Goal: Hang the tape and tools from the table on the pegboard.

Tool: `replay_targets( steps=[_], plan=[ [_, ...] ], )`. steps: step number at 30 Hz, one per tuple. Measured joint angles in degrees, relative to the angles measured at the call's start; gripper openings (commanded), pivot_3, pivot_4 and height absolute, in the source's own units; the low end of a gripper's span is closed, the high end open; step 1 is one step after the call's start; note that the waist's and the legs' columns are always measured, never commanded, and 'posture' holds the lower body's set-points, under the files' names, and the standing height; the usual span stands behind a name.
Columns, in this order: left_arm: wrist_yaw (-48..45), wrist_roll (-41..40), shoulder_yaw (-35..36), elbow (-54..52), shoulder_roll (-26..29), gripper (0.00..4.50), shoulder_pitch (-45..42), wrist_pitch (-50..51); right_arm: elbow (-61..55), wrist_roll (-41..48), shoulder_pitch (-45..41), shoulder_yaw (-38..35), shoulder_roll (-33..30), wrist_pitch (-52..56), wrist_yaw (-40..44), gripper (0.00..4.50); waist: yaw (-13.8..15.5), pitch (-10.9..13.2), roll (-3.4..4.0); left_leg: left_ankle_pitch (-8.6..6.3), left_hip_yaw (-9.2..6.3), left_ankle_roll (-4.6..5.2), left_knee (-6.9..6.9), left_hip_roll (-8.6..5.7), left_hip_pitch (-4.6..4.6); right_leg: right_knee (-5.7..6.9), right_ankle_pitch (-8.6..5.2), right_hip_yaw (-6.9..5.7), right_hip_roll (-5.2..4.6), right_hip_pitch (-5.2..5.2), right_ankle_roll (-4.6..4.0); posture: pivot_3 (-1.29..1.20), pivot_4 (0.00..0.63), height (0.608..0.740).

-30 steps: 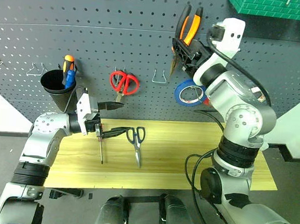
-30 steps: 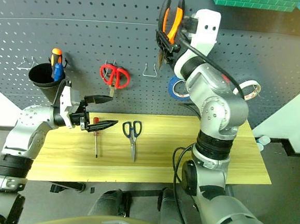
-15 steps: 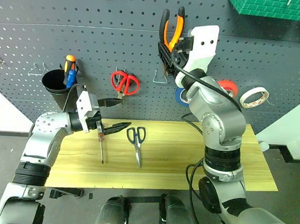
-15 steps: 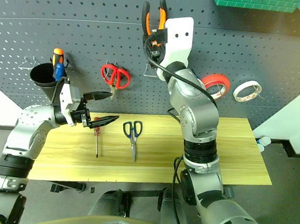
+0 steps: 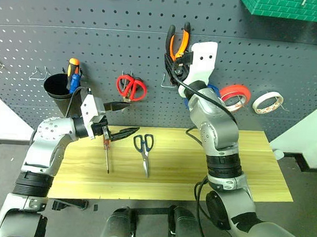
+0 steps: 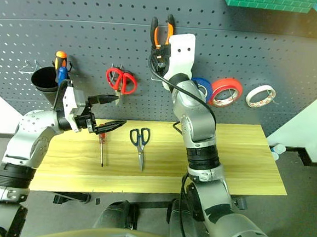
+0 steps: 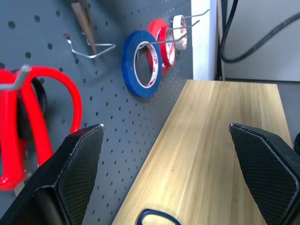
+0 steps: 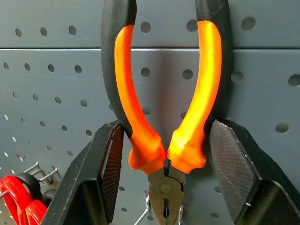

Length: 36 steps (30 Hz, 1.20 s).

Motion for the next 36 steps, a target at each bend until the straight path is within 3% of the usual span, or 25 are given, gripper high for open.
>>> replay_targets(
  steps=[4, 11, 22, 28, 31, 33, 36],
  plan=[
    [0.4, 0.0, 0.0, -0.7, 0.2, 4.5, 0.0, 0.3, 2.6, -0.1, 0.4, -0.1, 0.4, -1.0, -0.1, 2.45, 0.1, 0.0, 0.0, 0.14, -0.01, 0.03, 0.0, 0.06, 0.31, -0.05, 0.0, 0.0, 0.03, 0.34, -0.16, 0.06, 0.095, 0.74],
    [0.6, 0.0, 0.0, -1.5, 0.7, 4.5, 1.0, 1.0, 1.6, -0.1, 1.8, 0.3, 0.5, 0.3, 0.6, 4.45, 0.1, 0.0, 0.01, 0.16, -0.2, 0.04, -0.02, 0.11, 0.51, -0.11, -0.06, 0.02, 0.02, 0.52, -0.31, 0.05, 0.094, 0.74],
    [0.5, -0.3, 0.0, -1.5, 0.4, 4.5, 1.1, 1.0, -12.2, 4.5, 2.7, -2.3, -3.7, 6.9, 4.8, 4.45, 0.3, 0.0, 0.01, 0.16, -0.21, 0.04, -0.04, 0.12, 0.45, -0.2, -0.06, 0.01, 0.0, 0.53, -0.31, 0.03, 0.09, 0.74],
    [-0.1, -2.4, 1.9, -3.0, 0.3, 4.5, 4.0, 1.1, -25.9, 19.6, 2.7, -9.3, -13.2, 20.2, 13.6, 4.45, 0.3, 0.0, 0.0, 0.15, -0.21, 0.05, -0.07, 0.14, 0.46, -0.25, -0.06, 0.0, -0.05, 0.53, -0.32, 0.02, 0.088, 0.74],
    [0.5, -3.8, 3.1, -5.5, 0.0, 4.5, 6.2, 1.4, -27.2, 27.0, 3.4, -12.0, -19.1, 26.4, 18.5, 4.45, 0.3, 0.0, 0.0, 0.15, -0.19, 0.05, -0.07, 0.15, 0.51, -0.27, -0.07, 0.0, -0.07, 0.58, -0.34, 0.03, 0.09, 0.74],
    [1.4, -4.3, 4.3, -7.7, 0.0, 4.5, 8.9, 1.6, -27.1, 31.3, 5.6, -12.6, -26.5, 31.1, 23.7, 4.45, 0.4, 0.0, 0.0, 0.13, -0.18, 0.07, -0.08, 0.14, 0.51, -0.34, -0.09, 0.0, -0.1, 0.59, -0.35, 0.03, 0.096, 0.74],
    [2.9, -4.9, 5.6, -9.6, -0.3, 4.5, 12.9, 2.5, -26.8, 33.5, 8.1, -12.0, -31.6, 32.8, 29.2, 4.45, 0.3, 0.0, 0.0, 0.12, -0.19, 0.08, -0.1, 0.15, 0.49, -0.36, -0.1, 0.0, -0.09, 0.57, -0.36, 0.05, 0.102, 0.74]
  ],
)
